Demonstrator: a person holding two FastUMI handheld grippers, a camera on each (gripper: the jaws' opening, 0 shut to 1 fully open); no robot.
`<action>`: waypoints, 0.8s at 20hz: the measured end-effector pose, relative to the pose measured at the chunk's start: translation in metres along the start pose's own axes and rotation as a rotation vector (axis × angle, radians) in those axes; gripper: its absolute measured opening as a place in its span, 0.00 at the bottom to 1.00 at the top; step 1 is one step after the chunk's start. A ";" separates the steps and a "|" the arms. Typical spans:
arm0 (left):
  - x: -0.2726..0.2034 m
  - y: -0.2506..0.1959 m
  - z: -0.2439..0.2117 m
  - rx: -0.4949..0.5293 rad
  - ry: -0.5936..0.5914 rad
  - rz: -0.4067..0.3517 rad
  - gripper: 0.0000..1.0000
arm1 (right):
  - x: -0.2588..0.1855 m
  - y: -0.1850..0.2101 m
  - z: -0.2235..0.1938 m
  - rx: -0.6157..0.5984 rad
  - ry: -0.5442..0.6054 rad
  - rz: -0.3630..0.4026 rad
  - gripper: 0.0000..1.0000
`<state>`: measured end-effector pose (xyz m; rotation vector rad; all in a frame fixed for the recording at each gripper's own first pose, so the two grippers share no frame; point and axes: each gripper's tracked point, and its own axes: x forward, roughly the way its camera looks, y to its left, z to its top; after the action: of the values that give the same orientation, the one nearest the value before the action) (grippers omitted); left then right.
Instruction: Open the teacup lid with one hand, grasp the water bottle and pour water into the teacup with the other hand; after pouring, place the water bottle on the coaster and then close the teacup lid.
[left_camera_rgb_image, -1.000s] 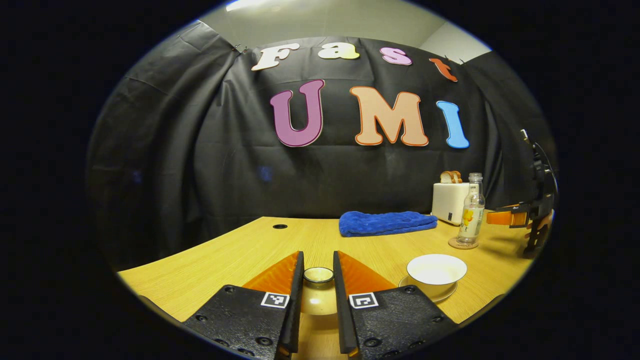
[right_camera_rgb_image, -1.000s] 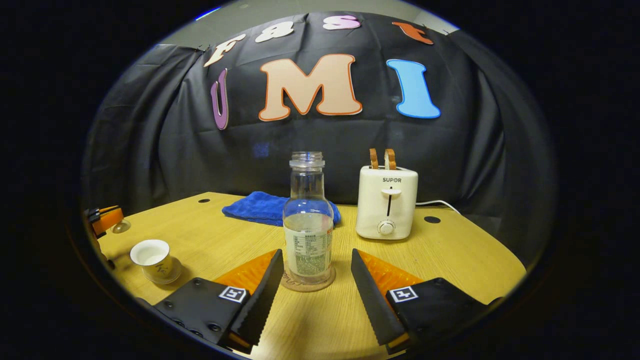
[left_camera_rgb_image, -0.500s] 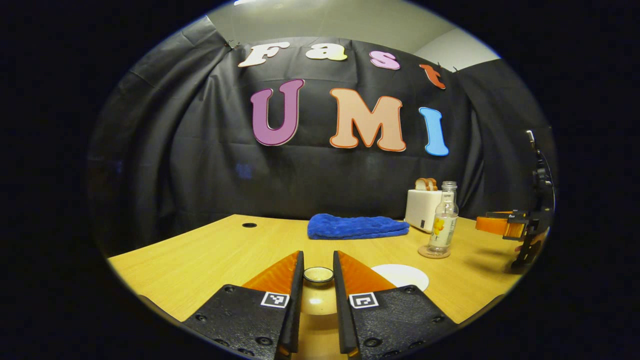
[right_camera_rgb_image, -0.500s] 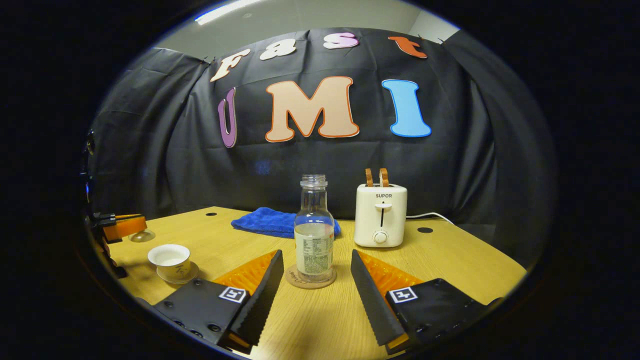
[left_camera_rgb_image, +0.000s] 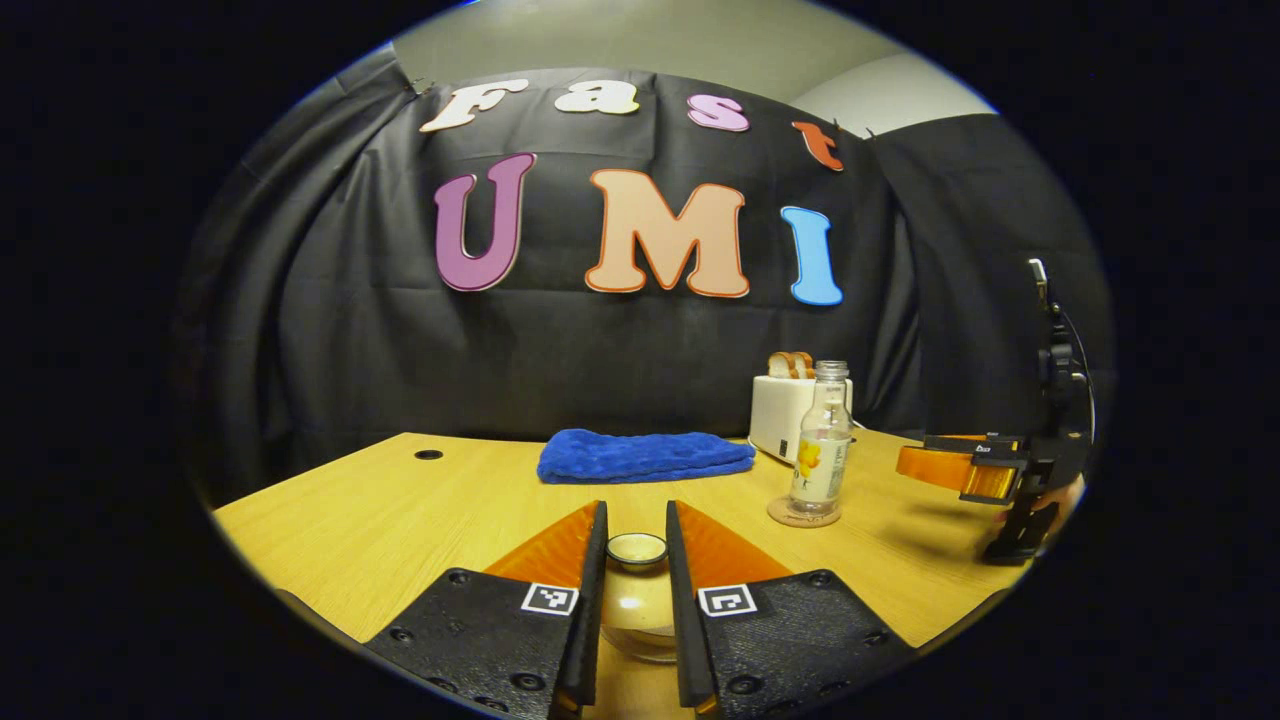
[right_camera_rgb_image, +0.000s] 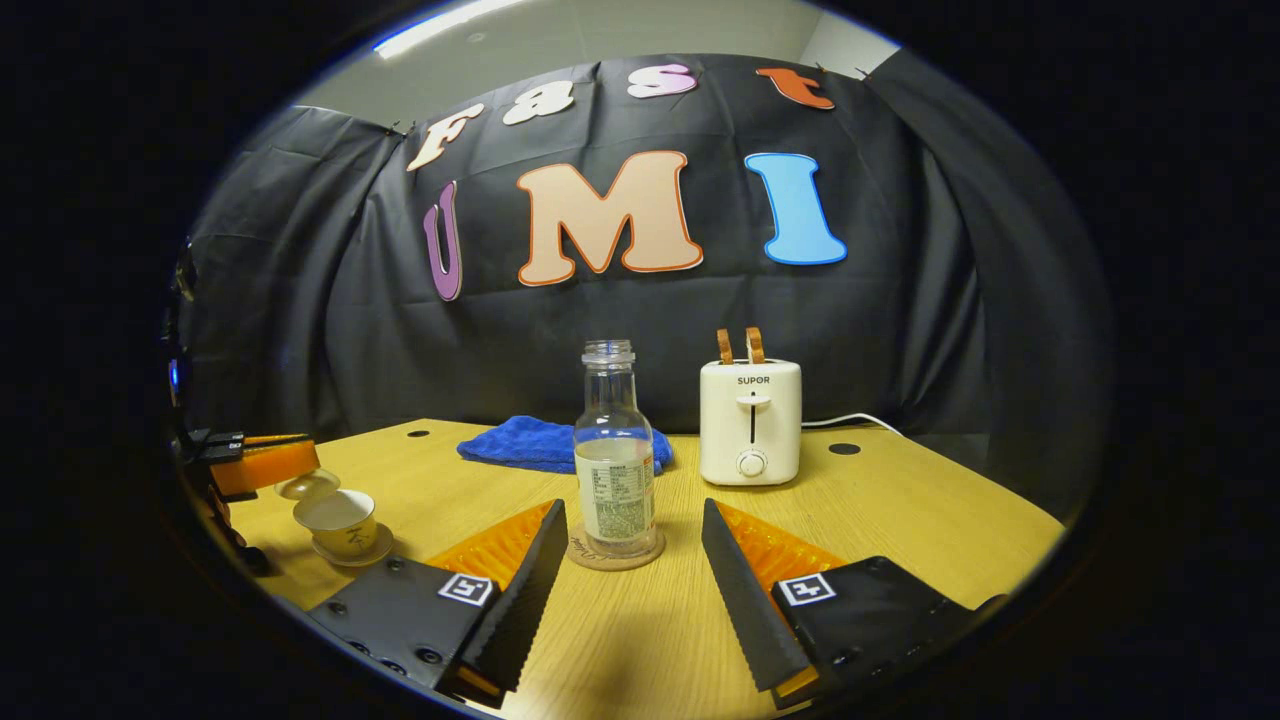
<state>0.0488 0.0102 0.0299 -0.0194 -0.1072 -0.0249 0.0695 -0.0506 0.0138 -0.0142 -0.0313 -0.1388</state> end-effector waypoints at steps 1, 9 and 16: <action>0.003 -0.005 -0.002 0.008 0.006 -0.008 0.29 | 0.000 0.000 0.000 -0.003 -0.001 0.001 0.85; 0.011 -0.014 -0.016 0.000 0.045 -0.020 0.29 | -0.003 -0.001 0.000 0.011 0.004 0.003 0.87; 0.012 -0.014 -0.015 0.016 0.041 -0.013 0.33 | -0.003 -0.001 -0.001 0.013 0.003 0.003 0.84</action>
<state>0.0624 -0.0043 0.0169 -0.0025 -0.0668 -0.0373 0.0667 -0.0516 0.0131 -0.0015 -0.0293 -0.1358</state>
